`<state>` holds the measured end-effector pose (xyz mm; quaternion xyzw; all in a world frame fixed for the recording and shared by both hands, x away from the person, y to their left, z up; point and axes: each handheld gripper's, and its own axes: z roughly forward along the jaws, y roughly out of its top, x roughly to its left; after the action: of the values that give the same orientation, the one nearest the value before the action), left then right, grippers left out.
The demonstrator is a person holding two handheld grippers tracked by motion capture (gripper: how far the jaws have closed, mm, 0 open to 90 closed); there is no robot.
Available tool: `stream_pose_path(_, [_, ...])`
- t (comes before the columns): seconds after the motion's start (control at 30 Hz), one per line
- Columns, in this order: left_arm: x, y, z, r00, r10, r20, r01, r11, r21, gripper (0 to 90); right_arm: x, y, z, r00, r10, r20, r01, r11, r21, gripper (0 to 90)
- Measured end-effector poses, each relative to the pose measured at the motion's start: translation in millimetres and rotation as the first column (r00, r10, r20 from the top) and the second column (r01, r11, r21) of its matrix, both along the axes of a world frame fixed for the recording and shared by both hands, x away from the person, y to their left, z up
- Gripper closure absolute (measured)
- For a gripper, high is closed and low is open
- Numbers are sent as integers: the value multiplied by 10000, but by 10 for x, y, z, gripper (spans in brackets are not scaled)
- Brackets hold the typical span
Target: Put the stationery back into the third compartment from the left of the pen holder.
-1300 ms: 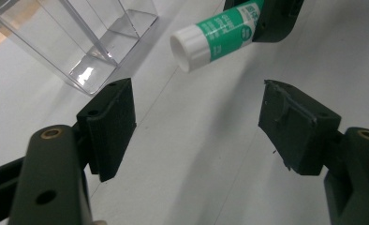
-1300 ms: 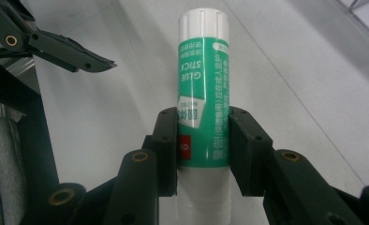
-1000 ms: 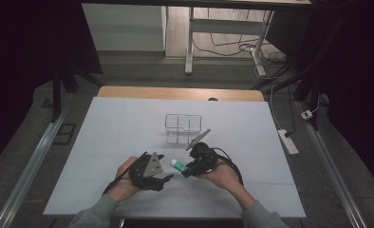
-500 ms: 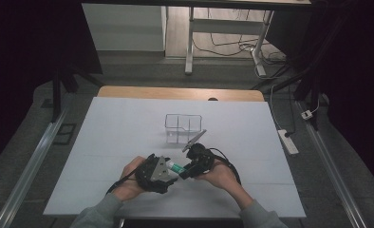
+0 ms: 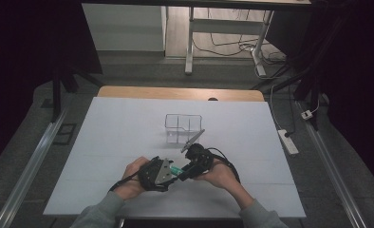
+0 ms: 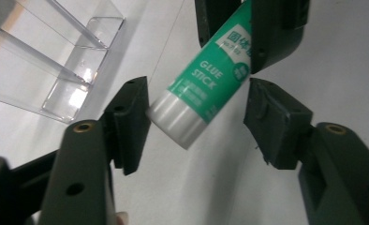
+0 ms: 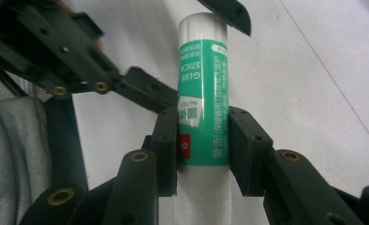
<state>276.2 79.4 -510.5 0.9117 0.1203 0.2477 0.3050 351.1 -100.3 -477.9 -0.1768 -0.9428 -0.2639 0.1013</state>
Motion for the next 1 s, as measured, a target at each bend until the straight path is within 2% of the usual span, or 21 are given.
stream_pose_path(0.07, [-8,-4,-8,9999,-62,99,60,9999,121,456,-9,8,5,10000,2,-14,-2,10000,-33,646])
stream_pose_path(0.17, [-4,6,-12,9999,-146,30,145,9997,176,498,5,-14,6,9999,109,-85,-108,9999,68,647])
stream_pose_path(0.4, [7,30,-38,9983,-431,-391,447,9981,429,599,13,-61,57,9997,-105,-210,117,9981,605,641])
stream_pose_path(0.53, [0,40,-23,9970,-589,-496,597,9981,158,637,20,-105,105,9990,-388,-218,409,9939,1029,593])
stream_pose_path(0.7, [13,80,-10,9973,-484,-552,476,9987,-158,649,26,-129,127,9975,-694,136,669,9885,1355,504])
stream_pose_path(0.8, [30,116,-19,9978,-302,-587,281,9989,-370,655,33,-161,171,9947,-945,405,859,9804,1775,450])
stream_pose_path(0.87, [40,144,-20,9983,-160,-555,131,9986,-517,657,33,-199,214,9907,-1188,660,1012,9691,2249,421])
stream_pose_path(1.0, [58,199,2,9987,61,-507,-109,9953,-959,658,31,-277,269,9784,-1709,1166,1332,9516,2768,377])
